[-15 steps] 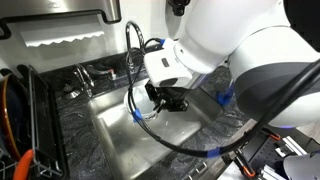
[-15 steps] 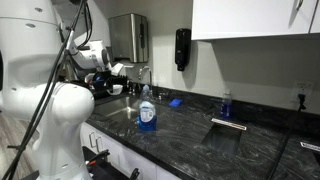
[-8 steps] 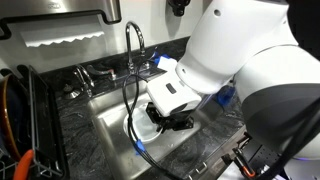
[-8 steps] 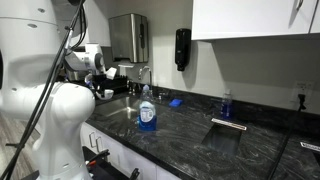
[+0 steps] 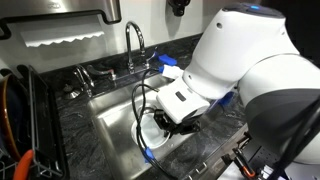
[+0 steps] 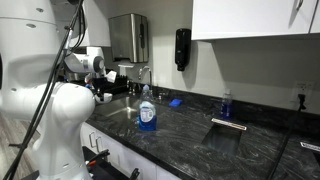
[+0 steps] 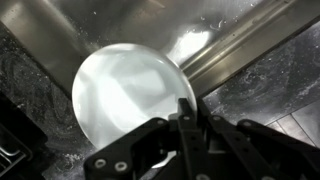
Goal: Move the bowl to the left side of the sink
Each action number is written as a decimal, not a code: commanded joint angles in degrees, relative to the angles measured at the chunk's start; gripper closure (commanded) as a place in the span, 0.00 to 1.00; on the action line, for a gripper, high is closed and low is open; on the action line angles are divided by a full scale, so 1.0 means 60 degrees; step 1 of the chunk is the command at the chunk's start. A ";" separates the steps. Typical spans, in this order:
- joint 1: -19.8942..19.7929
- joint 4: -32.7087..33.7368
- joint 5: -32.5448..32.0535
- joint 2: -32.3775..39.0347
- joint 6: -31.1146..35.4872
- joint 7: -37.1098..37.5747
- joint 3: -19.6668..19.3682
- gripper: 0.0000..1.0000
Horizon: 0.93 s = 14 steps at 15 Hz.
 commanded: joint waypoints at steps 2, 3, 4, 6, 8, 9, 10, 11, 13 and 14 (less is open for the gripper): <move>0.0054 -0.0214 0.0343 -0.0203 0.0054 -0.0431 -0.0051 0.90; 0.0086 -0.0335 0.0464 -0.0356 0.0056 -0.0578 -0.0083 0.90; 0.0112 -0.0433 0.0493 -0.0482 0.0056 -0.0618 -0.0109 0.90; 0.0146 -0.0537 0.0487 -0.0636 0.0057 -0.0616 -0.0141 0.90; 0.0151 -0.0566 0.0486 -0.0663 0.0059 -0.0615 -0.0147 0.90; 0.0151 -0.0574 0.0486 -0.0663 0.0060 -0.0615 -0.0147 0.90; 0.0152 -0.0579 0.0486 -0.0663 0.0060 -0.0615 -0.0147 0.98; 0.0193 -0.0670 0.0350 -0.0716 0.0174 -0.0588 -0.0081 0.98; 0.0307 -0.0829 0.0087 -0.0783 0.0310 -0.0552 0.0038 0.98; 0.0407 -0.0931 -0.0051 -0.0812 0.0352 -0.0543 0.0104 0.98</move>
